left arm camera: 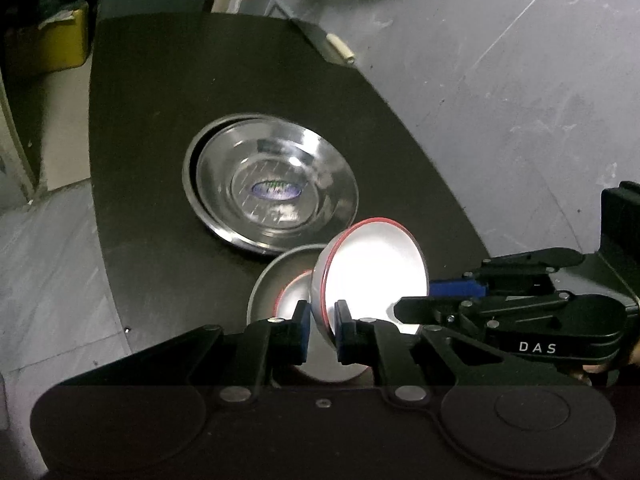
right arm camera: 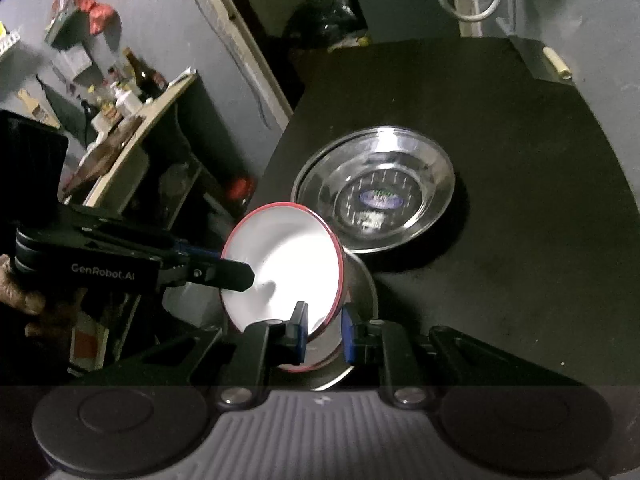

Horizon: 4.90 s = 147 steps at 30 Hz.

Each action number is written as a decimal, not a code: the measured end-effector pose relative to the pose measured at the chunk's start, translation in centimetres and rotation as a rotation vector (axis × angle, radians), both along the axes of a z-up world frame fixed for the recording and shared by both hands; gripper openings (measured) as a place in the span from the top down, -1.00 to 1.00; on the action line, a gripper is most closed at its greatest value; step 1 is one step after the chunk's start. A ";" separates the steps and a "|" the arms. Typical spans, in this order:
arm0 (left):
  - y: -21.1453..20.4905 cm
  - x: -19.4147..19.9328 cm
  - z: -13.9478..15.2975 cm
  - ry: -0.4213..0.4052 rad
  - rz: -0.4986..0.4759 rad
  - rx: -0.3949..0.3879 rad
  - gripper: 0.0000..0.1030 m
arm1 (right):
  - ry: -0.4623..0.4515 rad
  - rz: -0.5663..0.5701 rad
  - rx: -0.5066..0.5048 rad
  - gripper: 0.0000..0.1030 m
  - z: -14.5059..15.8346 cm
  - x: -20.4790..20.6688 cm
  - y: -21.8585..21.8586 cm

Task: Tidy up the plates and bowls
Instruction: 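Lower the second white bowl into the first white bowl, then shift both grippers onto the steel bowl rim and close on it, then lift the steel bowl with nested white bowls toward the steel plate stack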

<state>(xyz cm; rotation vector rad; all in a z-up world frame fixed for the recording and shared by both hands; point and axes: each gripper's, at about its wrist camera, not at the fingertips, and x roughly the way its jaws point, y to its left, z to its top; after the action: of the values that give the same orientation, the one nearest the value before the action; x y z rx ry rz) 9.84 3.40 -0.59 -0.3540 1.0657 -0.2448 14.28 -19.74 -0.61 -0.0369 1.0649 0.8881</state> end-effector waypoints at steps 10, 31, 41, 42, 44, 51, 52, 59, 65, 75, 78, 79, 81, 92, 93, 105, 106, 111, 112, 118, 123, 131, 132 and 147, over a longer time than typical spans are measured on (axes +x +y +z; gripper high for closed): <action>-0.2 -0.3 -0.1 0.035 -0.005 0.043 0.76 | 0.027 0.034 -0.037 0.61 -0.7 -0.2 0.7; -1.0 0.3 -1.0 0.108 -0.074 0.114 0.66 | 0.043 0.062 -0.105 0.58 -1.5 0.0 2.0; -1.0 0.5 -1.0 0.105 -0.080 0.104 0.64 | 0.041 0.056 -0.115 0.49 -1.5 0.1 2.0; -1.0 0.5 -1.0 0.106 -0.079 0.103 0.64 | 0.041 0.057 -0.115 0.49 -1.5 0.1 2.0; -0.9 0.5 -1.0 0.105 -0.077 0.102 0.63 | 0.042 0.056 -0.115 0.49 -1.5 0.2 2.0; -0.7 0.4 -0.7 0.097 -0.069 0.098 0.63 | 0.028 0.050 -0.117 0.48 -1.3 0.0 1.9; -0.7 0.4 -0.7 0.094 -0.067 0.097 0.63 | 0.026 0.048 -0.117 0.48 -1.3 0.0 1.9; -0.5 0.4 -0.1 0.061 -0.054 0.093 0.34 | 0.010 0.038 -0.118 0.28 -1.0 0.1 1.6; -0.1 0.6 0.5 0.022 -0.019 0.096 -0.03 | -0.014 0.029 -0.116 -0.02 -0.6 0.1 1.4; 1.6 0.9 1.3 -0.045 0.067 0.117 -0.74 | -0.051 -0.067 -0.091 -0.57 0.3 0.9 -0.2; 2.2 1.0 1.3 -0.043 0.083 0.139 -0.88 | -0.059 -0.092 -0.083 -0.73 0.3 1.2 -0.7; 2.5 1.0 1.3 -0.042 0.089 0.139 -0.93 | -0.061 -0.098 -0.081 -0.81 0.4 1.3 -0.8; 3.1 0.9 1.3 -0.041 0.102 0.138 -0.97 | -0.063 -0.113 -0.079 -0.90 0.4 1.5 -1.1; 4.5 0.2 0.3 -0.024 0.133 0.142 -0.99 | -0.098 -0.154 -0.149 -0.99 -0.2 2.2 -1.1; 4.6 0.2 0.0 -0.015 0.131 0.144 -0.99 | -0.099 -0.156 -0.169 -0.99 -0.4 2.2 -1.1; 3.4 0.4 -2.3 0.105 0.055 0.227 -0.98 | -0.026 -0.141 -0.304 -0.99 -3.1 2.7 -1.1; 3.3 0.4 -2.3 0.110 0.051 0.234 -0.98 | -0.027 -0.134 -0.310 -0.99 -3.2 2.6 -1.0; 2.9 0.5 -2.8 0.138 0.039 0.274 -0.98 | -0.025 -0.109 -0.312 -0.99 -3.2 2.6 -0.8; 2.8 0.5 -3.0 0.145 0.037 0.287 -0.99 | -0.021 -0.105 -0.313 -0.99 -3.4 2.6 -0.7; 2.1 0.8 -3.4 0.155 0.029 0.327 -0.98 | -0.018 -0.082 -0.313 -0.99 -3.7 2.7 -0.3; 1.1 1.1 -3.7 0.163 0.014 0.388 -0.98 | -0.024 -0.057 -0.331 -0.99 -4.0 2.8 0.2; -0.3 1.1 -3.9 0.169 -0.002 0.447 -0.84 | -0.029 -0.048 -0.334 -0.94 -4.1 2.8 0.3; -0.4 1.1 -3.9 0.165 -0.005 0.447 -0.78 | -0.029 -0.045 -0.332 -0.91 -4.1 2.8 0.3; -0.6 1.0 -3.7 0.156 -0.023 0.321 0.02 | -0.003 0.007 -0.267 -0.39 -3.7 2.6 0.5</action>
<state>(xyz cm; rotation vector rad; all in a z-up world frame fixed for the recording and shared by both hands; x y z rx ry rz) 10.88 2.82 -4.26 -0.0723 1.2411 -0.0636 16.88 -19.28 -4.29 -0.2649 1.1750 0.7473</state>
